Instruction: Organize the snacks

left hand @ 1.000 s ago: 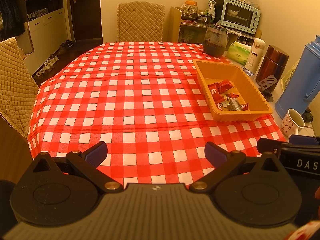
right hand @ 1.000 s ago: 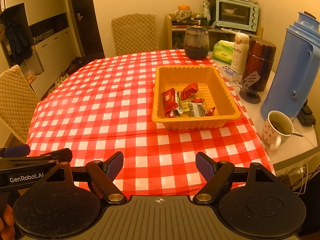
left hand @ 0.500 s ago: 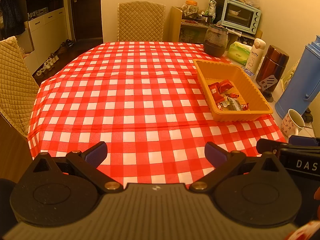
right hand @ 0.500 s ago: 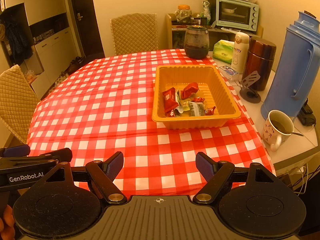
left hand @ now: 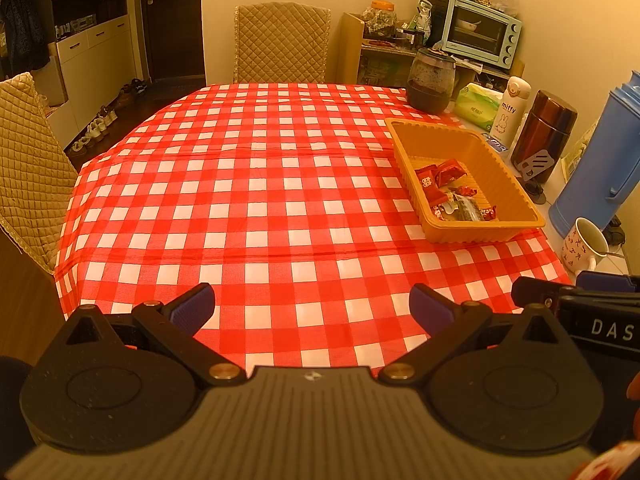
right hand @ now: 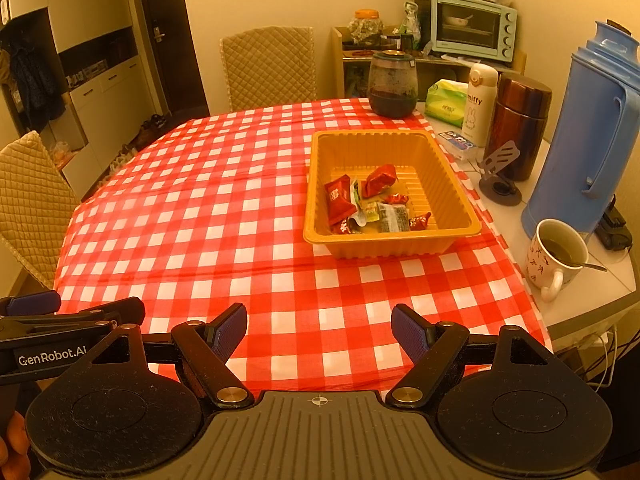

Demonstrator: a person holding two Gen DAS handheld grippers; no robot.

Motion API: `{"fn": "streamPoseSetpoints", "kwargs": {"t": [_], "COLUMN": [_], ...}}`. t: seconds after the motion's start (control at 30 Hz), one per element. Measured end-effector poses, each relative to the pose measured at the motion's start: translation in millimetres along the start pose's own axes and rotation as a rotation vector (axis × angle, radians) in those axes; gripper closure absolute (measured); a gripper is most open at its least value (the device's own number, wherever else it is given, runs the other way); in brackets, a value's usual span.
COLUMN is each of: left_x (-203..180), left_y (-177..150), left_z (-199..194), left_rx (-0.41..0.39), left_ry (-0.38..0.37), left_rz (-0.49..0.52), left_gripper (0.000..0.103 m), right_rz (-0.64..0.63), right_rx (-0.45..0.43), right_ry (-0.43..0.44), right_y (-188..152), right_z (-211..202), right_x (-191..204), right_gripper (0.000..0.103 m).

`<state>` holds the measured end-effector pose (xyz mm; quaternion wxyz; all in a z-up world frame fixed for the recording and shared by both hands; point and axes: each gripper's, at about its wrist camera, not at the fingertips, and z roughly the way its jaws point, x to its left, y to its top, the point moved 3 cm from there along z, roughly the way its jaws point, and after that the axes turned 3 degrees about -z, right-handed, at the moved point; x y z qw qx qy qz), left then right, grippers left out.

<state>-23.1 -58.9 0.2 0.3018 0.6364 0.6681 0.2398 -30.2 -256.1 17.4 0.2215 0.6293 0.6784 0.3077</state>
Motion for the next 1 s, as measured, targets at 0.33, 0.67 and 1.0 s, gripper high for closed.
{"fn": "streamPoseSetpoints", "kwargs": {"t": [0.33, 0.67, 1.0], "left_x": [-0.9, -2.3, -2.0], "left_y": [-0.4, -1.3, -2.2], "left_z": [0.0, 0.2, -2.0], "left_rx": [0.000, 0.000, -0.021], "left_ry": [-0.001, -0.004, 0.002], "left_rz": [-0.001, -0.001, -0.016], "left_gripper": [0.000, 0.000, 0.000], "right_rz": [0.000, 0.001, 0.002], "right_rx": [0.000, -0.001, -0.001], "right_ry": [0.000, 0.000, -0.001], "right_y": [0.1, -1.1, -1.3], "right_z": [-0.5, -0.1, 0.2], "right_x": [-0.7, -0.7, -1.5], "right_gripper": [0.024, 0.024, 0.024]}}
